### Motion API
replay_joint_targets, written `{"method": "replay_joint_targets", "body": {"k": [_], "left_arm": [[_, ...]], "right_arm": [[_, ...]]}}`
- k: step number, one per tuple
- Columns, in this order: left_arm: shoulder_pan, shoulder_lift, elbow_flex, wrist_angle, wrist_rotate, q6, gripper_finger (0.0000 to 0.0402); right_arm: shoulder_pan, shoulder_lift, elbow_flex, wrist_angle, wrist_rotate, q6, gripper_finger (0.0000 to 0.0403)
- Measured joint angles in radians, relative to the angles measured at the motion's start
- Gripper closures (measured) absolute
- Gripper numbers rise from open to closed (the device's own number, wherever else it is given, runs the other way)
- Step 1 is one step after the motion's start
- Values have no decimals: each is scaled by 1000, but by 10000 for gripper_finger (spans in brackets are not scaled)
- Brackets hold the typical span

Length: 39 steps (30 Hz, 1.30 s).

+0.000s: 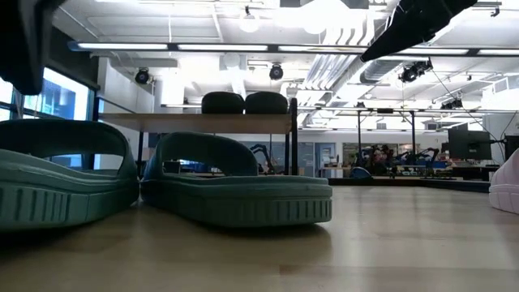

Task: Pick and place slides into the shelf
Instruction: Put the left green slide under the shelf

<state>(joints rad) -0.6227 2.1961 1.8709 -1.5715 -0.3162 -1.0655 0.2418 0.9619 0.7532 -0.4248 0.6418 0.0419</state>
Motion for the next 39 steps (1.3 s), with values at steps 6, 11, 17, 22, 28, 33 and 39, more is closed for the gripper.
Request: {"method": "replay_joint_targets", "body": {"k": [6,11,17,22,28,33,39], "left_arm": [[-8,-1,0,0,8,75,381],[-6,-1,0,0,10,101,313],[-7,-1,0,0,87,100,221],[-7,-1,0,0,-7,85,184],[-6,18,0,5,-48,92,177],[0,42,0,5,-104,91,177],[14,77,-2,2,-132,97,177]], "right_arm": [[0,0,0,-6,-8,3,245],[0,0,0,-14,-8,2,245],[0,0,0,-27,-8,3,245],[0,0,0,-28,-8,-1,245],[0,0,0,-28,-7,-9,245],[0,0,0,-28,-7,-8,245],[0,0,0,-26,-7,-8,245]]}}
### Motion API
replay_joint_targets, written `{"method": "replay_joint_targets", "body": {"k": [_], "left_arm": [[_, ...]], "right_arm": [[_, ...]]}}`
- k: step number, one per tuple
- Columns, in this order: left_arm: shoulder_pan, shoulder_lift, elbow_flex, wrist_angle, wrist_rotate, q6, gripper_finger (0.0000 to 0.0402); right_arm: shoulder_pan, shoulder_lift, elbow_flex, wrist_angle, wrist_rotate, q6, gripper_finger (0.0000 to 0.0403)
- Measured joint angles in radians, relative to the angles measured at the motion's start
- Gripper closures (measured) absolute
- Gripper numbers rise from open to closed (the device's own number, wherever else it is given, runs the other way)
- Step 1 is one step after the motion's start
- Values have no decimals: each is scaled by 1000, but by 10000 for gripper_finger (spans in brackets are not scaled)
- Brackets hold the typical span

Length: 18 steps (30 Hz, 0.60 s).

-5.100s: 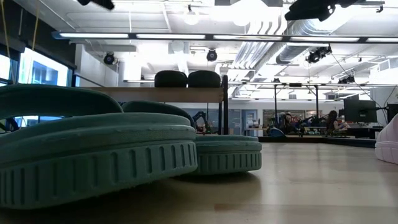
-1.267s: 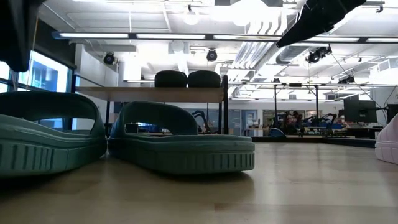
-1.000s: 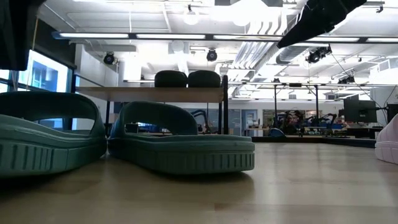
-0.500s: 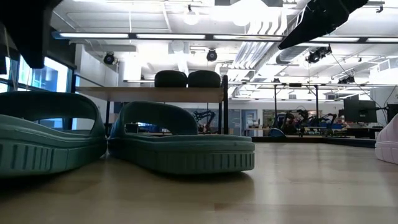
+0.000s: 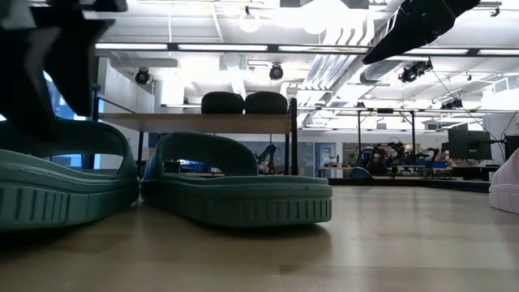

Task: Pick and place slides into the shelf
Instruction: Put the left green slide under the shelf

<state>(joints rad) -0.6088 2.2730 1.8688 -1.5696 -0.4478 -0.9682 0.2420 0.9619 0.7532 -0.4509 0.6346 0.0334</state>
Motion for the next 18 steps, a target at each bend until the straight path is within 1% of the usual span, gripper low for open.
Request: {"method": "replay_joint_targets", "body": {"k": [3,5,8,10,14,16,18], "left_arm": [[15,11,1,-1,-39,16,177],[26,20,-11,2,-42,19,177],[43,21,-51,1,-25,15,177],[49,22,-88,-4,14,6,177],[53,22,-145,-3,53,-33,178],[52,22,-157,-3,59,-55,187],[52,22,-157,-3,59,-70,204]], "right_arm": [[0,0,0,-1,0,2,245],[0,0,0,-1,0,3,245],[0,0,0,-4,0,11,245],[0,0,0,-9,0,10,245],[0,0,0,-10,0,11,245],[0,0,0,-9,0,11,245],[0,0,0,-9,0,11,245]]}}
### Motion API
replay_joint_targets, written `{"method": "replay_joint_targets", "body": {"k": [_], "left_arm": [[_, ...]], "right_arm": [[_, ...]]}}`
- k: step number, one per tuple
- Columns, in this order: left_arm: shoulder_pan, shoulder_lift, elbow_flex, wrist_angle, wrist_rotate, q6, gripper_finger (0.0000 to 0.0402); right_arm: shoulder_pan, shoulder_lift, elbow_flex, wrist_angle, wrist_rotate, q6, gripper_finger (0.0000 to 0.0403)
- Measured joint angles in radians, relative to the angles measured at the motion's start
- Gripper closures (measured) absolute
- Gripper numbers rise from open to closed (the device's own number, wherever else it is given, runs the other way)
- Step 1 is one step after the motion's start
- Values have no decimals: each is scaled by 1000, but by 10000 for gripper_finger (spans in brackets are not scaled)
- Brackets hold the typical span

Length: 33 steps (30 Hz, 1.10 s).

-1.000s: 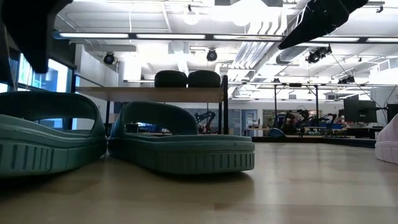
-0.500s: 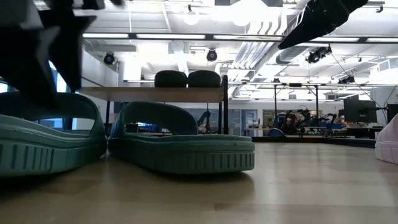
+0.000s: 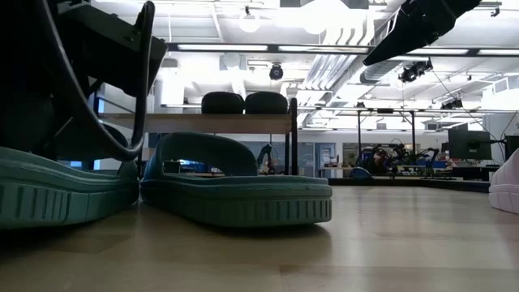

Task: Pick and place slides into the shelf
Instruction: Put the left green slide under the shelf

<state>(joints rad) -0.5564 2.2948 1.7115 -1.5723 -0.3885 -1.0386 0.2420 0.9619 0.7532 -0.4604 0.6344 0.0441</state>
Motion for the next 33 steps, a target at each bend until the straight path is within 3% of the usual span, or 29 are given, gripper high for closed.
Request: {"method": "replay_joint_targets", "body": {"k": [4,11,22,33], "left_arm": [[1,0,2,-2,0,-14,259],[0,0,2,1,0,2,389],[-31,-118,97,0,-15,13,398],[-26,-365,107,1,-191,117,400]], "right_arm": [[0,0,0,1,0,0,245],[0,0,0,1,0,0,245],[0,0,0,2,0,0,245],[0,0,0,1,0,0,245]]}}
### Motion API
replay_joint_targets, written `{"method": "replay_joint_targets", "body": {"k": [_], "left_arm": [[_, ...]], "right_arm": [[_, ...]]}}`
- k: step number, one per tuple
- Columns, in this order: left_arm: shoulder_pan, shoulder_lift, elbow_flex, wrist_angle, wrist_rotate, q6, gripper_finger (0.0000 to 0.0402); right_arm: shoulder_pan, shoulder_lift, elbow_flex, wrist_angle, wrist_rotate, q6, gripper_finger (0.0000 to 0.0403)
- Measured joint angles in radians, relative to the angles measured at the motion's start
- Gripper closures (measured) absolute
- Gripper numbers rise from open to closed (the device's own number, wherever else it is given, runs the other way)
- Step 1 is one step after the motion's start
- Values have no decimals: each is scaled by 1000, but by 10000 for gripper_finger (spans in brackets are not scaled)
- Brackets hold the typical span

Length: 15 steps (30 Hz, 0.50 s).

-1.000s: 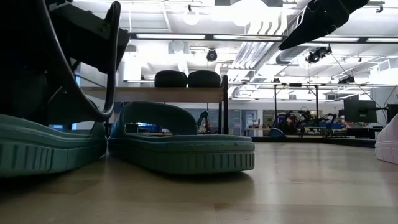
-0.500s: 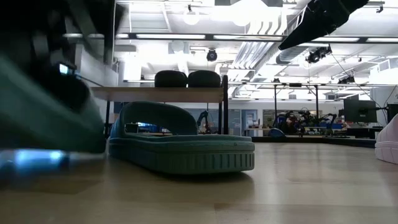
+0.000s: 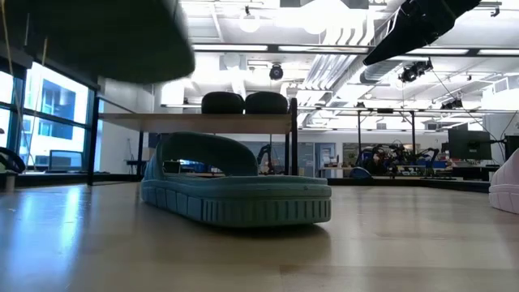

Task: Pick and place slides into the shelf
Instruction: Put the left green slide under the shelf

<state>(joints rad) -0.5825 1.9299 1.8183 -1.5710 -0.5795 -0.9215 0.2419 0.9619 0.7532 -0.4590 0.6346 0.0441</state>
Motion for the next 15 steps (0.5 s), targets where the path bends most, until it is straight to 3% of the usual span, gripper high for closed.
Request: {"method": "replay_joint_targets", "body": {"k": [10,15], "left_arm": [[93,-233,-1,0,-150,100,401],[186,-293,-116,3,-164,244,401]], "right_arm": [[0,0,0,0,-1,4,245],[0,0,0,0,-7,8,245]]}}
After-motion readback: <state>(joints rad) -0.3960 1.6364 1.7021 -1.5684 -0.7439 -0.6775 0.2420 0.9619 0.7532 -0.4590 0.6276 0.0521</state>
